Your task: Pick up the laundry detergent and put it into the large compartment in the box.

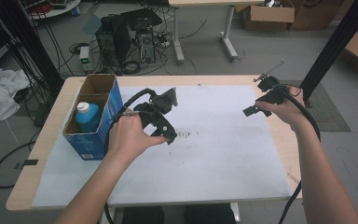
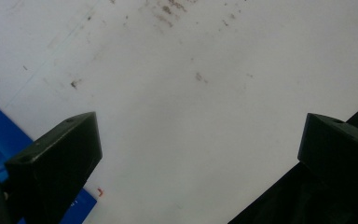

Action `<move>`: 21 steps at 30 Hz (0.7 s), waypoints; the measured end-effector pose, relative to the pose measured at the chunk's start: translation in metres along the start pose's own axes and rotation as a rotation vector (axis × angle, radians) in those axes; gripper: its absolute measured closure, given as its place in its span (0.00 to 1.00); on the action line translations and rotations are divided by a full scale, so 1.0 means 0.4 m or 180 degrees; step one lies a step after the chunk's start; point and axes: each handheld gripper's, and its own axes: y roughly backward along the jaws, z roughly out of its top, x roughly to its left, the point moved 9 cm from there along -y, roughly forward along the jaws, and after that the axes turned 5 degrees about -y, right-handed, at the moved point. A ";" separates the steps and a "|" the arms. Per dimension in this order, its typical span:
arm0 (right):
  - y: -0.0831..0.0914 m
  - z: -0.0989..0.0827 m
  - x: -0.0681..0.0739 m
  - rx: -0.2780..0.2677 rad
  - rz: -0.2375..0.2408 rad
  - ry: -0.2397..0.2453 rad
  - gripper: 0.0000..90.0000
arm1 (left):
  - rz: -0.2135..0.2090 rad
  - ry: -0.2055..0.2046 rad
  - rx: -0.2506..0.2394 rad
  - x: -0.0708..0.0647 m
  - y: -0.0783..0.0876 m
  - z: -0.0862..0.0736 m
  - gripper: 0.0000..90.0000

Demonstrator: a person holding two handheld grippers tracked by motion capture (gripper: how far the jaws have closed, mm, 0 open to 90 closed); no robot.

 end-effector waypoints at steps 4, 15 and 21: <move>-0.001 0.000 -0.001 0.0001 0.0007 0.0005 0.20 | 0.0011 0.0005 0.0002 -0.001 -0.002 0.002 0.00; -0.002 -0.002 0.000 0.0013 0.0002 -0.0004 0.20 | -0.0009 -0.0005 -0.0007 -0.003 -0.002 0.003 0.00; -0.004 -0.003 0.000 0.0021 0.0000 0.0003 0.20 | -0.0019 -0.0004 -0.0021 -0.003 -0.001 0.003 0.00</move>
